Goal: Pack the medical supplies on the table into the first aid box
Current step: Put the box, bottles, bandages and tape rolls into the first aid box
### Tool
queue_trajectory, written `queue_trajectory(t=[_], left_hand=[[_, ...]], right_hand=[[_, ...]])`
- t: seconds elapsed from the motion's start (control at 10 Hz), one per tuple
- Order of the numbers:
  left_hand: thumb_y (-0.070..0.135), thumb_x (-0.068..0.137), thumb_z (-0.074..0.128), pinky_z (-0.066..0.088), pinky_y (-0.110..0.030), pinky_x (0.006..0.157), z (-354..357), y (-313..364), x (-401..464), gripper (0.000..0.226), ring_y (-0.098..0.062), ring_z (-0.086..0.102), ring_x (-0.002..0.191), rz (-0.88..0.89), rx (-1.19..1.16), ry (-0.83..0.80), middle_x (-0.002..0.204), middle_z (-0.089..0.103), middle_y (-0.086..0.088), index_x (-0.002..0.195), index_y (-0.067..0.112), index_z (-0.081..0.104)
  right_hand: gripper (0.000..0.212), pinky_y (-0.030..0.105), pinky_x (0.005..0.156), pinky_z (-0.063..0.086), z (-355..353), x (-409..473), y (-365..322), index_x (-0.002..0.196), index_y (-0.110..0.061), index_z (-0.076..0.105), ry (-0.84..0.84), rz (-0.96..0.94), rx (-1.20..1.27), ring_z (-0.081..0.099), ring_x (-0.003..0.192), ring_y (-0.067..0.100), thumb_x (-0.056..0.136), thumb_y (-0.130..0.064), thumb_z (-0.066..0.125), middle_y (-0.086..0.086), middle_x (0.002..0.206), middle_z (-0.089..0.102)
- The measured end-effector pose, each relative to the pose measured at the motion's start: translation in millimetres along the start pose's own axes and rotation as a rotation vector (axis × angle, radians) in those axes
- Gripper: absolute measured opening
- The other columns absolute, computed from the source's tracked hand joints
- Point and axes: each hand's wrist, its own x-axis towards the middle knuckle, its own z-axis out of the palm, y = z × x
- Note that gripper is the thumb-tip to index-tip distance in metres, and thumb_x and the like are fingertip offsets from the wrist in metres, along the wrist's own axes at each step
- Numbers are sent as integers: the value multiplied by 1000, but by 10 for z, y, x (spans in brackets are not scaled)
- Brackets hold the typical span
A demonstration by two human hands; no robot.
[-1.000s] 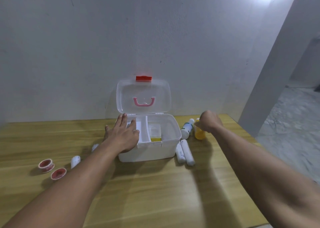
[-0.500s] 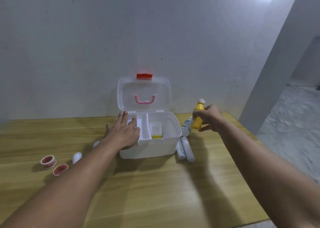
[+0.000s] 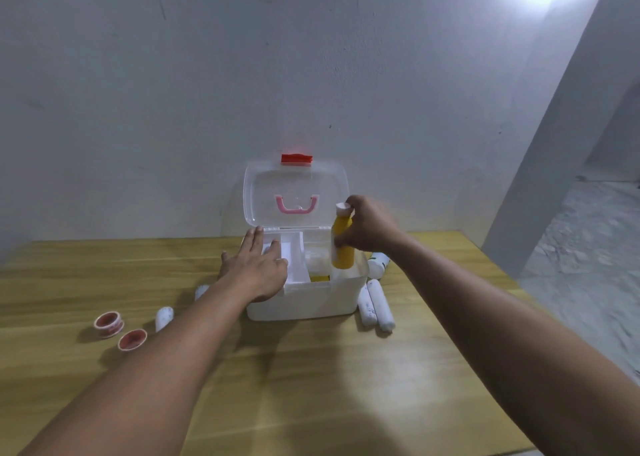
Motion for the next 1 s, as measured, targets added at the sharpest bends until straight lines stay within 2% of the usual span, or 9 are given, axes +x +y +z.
queue_trajectory(t=[0.1, 0.2, 0.3, 0.5, 0.6, 0.7, 0.8, 0.9, 1.0], left_hand=[[36, 100, 14, 6, -58, 117, 8, -5, 14, 57, -19, -17, 149, -2, 0, -1, 161, -19, -6, 154, 25, 1], [37, 100, 13, 7, -58, 117, 26, -13, 33, 57, -18, -17, 149, -4, 5, 5, 161, -19, -5, 154, 27, 3], [38, 100, 13, 7, -58, 117, 35, -23, 49, 57, -18, -17, 149, -7, 2, 6, 161, -19, -4, 154, 27, 2], [37, 99, 14, 8, -59, 117, 42, -24, 60, 57, -18, -17, 149, -5, 8, 9, 161, -18, -5, 154, 26, 3], [37, 99, 14, 8, -59, 117, 35, -22, 54, 57, -18, -17, 149, -1, 10, 9, 161, -18, -5, 154, 26, 3], [37, 99, 14, 9, -59, 117, 39, -20, 56, 57, -19, -16, 149, 0, 13, 14, 162, -18, -5, 154, 26, 4], [36, 99, 14, 10, -59, 117, 40, -16, 61, 57, -19, -16, 149, 0, 16, 12, 162, -18, -6, 154, 25, 4], [36, 99, 14, 10, -58, 117, 45, -19, 73, 57, -19, -16, 149, 0, 22, 13, 161, -18, -5, 154, 25, 4], [36, 99, 14, 10, -58, 117, 54, -27, 75, 57, -20, -16, 149, 4, 23, 14, 161, -18, -6, 154, 25, 3]], right_hand=[[70, 36, 78, 54, 127, 35, -1, 124, -17, 51, -40, -56, -133, 57, 92, 25, 63, -24, 84, 6, 110, 62], [66, 42, 84, 54, 207, 70, 31, 125, -18, 52, -75, -64, -226, 58, 93, 27, 67, -31, 80, 7, 112, 63], [50, 37, 83, 36, 225, 81, 60, 120, -18, 59, -51, -65, -304, 52, 90, 23, 75, -36, 72, 4, 108, 65], [48, 43, 89, 27, 216, 93, 160, 120, -22, 61, -30, -28, -297, 52, 105, 24, 79, -46, 68, 0, 112, 65], [50, 42, 90, 29, 206, 116, 216, 115, -24, 64, -63, -4, -223, 55, 102, 20, 74, -53, 70, -6, 106, 66], [44, 44, 91, 46, 104, 155, 291, 97, -20, 71, -5, 59, 138, 62, 92, 18, 73, -56, 66, -6, 93, 69], [25, 35, 80, 52, 33, 223, 464, 95, -13, 72, 189, 198, 251, 65, 94, 30, 81, -25, 56, 8, 97, 73], [34, 35, 86, 50, 119, 256, 661, 115, -16, 65, -4, 261, 0, 60, 108, 31, 86, -18, 48, 10, 122, 66], [43, 39, 87, 52, 271, 232, 801, 126, -10, 59, -224, 286, -174, 60, 112, 32, 95, -36, 45, 14, 121, 63]])
